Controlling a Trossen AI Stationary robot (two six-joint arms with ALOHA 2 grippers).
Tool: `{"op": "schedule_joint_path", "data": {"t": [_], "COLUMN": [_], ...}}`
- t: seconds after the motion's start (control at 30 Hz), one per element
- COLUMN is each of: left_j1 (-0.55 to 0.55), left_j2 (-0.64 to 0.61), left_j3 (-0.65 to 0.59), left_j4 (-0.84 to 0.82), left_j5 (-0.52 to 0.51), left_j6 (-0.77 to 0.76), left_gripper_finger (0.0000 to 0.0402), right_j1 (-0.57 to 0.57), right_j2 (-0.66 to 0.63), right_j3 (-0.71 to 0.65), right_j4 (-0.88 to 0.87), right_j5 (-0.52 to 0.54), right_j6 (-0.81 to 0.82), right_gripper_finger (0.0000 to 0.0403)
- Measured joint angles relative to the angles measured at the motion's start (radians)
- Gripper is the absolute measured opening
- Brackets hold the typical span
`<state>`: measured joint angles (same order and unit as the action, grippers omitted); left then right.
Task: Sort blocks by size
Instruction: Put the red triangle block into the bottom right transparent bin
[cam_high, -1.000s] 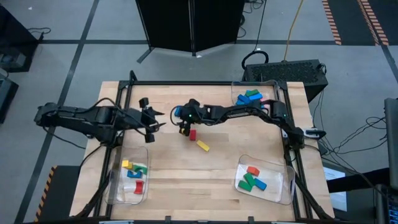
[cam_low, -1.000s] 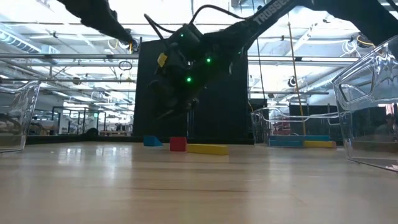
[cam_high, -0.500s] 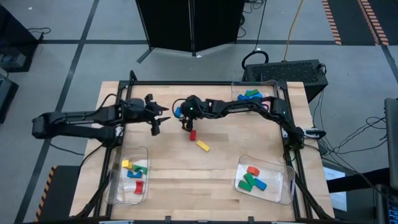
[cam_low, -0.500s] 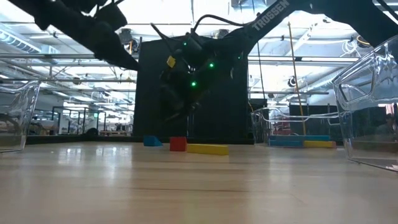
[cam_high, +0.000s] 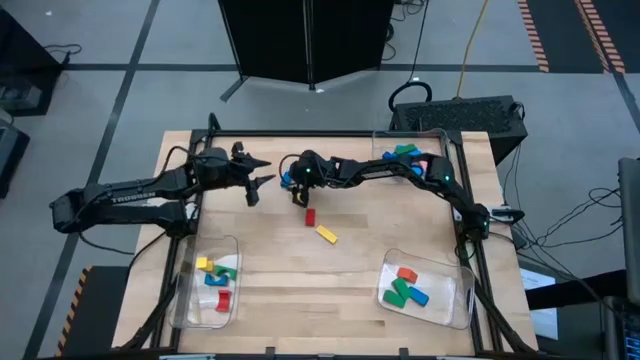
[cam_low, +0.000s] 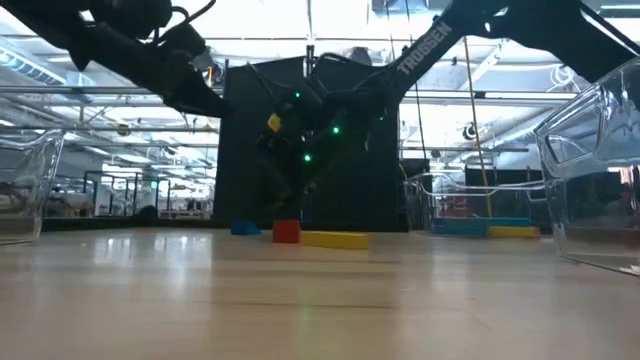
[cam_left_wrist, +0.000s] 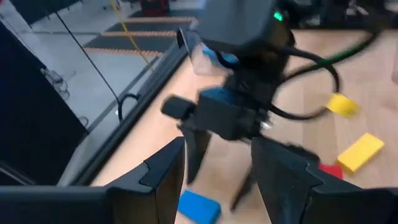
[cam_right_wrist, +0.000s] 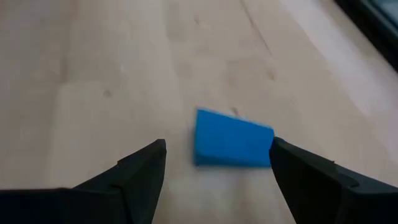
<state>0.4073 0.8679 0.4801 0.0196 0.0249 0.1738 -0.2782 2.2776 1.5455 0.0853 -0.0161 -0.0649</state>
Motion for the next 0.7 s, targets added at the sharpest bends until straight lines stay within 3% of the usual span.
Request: {"op": "schedule_joint_path", "data": {"t": [0.1,0.23,0.5,0.7], "left_j1": [0.033,0.076,0.133,0.162], "left_j2": [0.003,0.020,0.042,0.022], "left_j3": [0.000,0.000,0.001,0.034], "left_j4": [0.025,0.053,0.110,0.030], "left_j5": [0.038,0.069,0.085,0.085], "left_j6": [0.021,0.021,0.016,0.012], "left_gripper_finger": [0.0187,0.0187,0.0187,0.0187], "right_j1": [0.005,-0.002,-0.004,-0.025], "right_j2": [0.000,0.000,0.000,0.027], "right_j3": [0.009,0.071,0.310,0.443], "right_j4": [0.007,-0.107,-0.429,-0.548], "right_j5": [-0.004,-0.011,0.017,0.017], "right_j6": [0.001,0.055,0.081,0.042], "right_gripper_finger": [0.0279,0.0279,0.0279,0.0279]}}
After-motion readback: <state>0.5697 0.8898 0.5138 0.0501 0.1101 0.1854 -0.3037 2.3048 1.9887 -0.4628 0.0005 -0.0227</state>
